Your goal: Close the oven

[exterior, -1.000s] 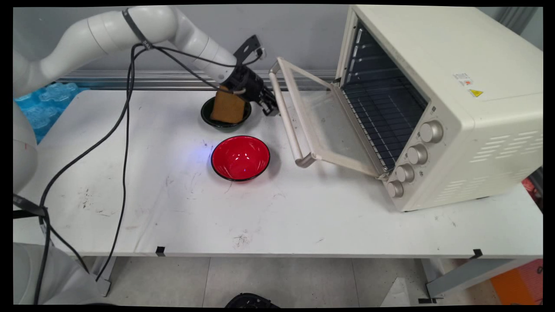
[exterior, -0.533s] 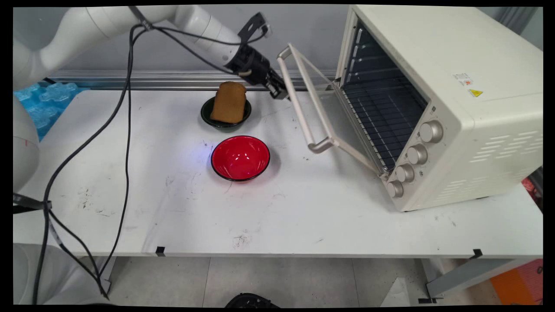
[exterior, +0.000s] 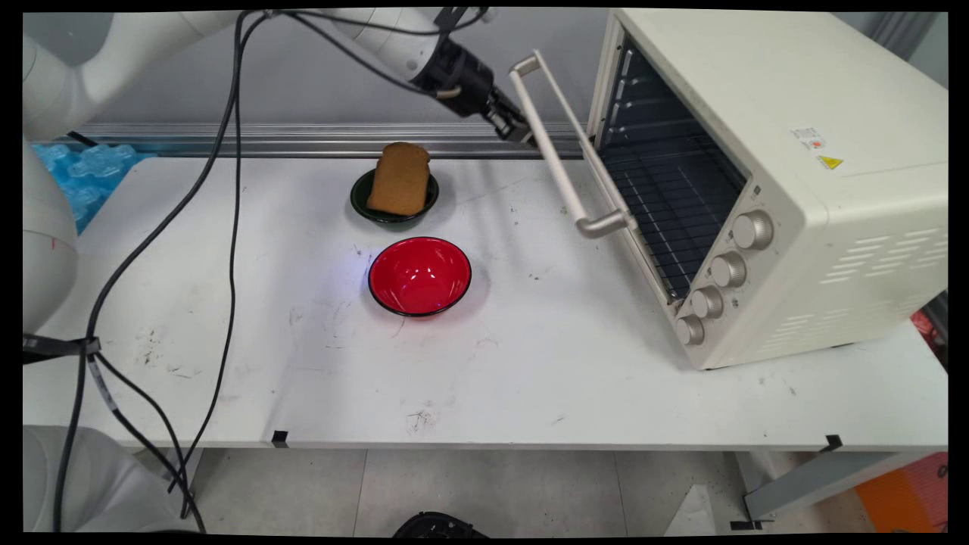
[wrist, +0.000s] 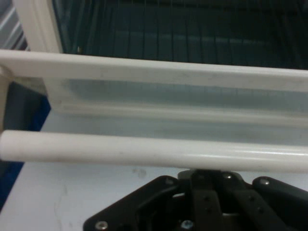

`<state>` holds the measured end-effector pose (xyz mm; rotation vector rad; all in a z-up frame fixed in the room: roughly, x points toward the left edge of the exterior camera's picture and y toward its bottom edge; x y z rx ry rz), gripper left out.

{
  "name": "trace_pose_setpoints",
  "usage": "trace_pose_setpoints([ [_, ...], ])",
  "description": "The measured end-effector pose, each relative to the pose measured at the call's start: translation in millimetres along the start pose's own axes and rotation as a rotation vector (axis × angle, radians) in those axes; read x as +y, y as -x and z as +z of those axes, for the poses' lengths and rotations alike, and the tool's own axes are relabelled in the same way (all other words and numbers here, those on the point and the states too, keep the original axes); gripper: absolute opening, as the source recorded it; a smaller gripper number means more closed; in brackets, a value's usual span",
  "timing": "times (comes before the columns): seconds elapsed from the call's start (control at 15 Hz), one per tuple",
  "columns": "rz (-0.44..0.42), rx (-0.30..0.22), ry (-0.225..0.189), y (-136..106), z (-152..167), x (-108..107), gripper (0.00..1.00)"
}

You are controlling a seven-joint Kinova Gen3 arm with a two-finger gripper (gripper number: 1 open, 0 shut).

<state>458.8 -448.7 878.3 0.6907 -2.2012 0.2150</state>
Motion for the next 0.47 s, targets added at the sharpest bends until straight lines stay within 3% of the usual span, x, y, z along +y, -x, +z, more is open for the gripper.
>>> trace_pose_setpoints([
  [0.47, -0.005, 0.057, 0.009, -38, -7, 4, 0.0],
])
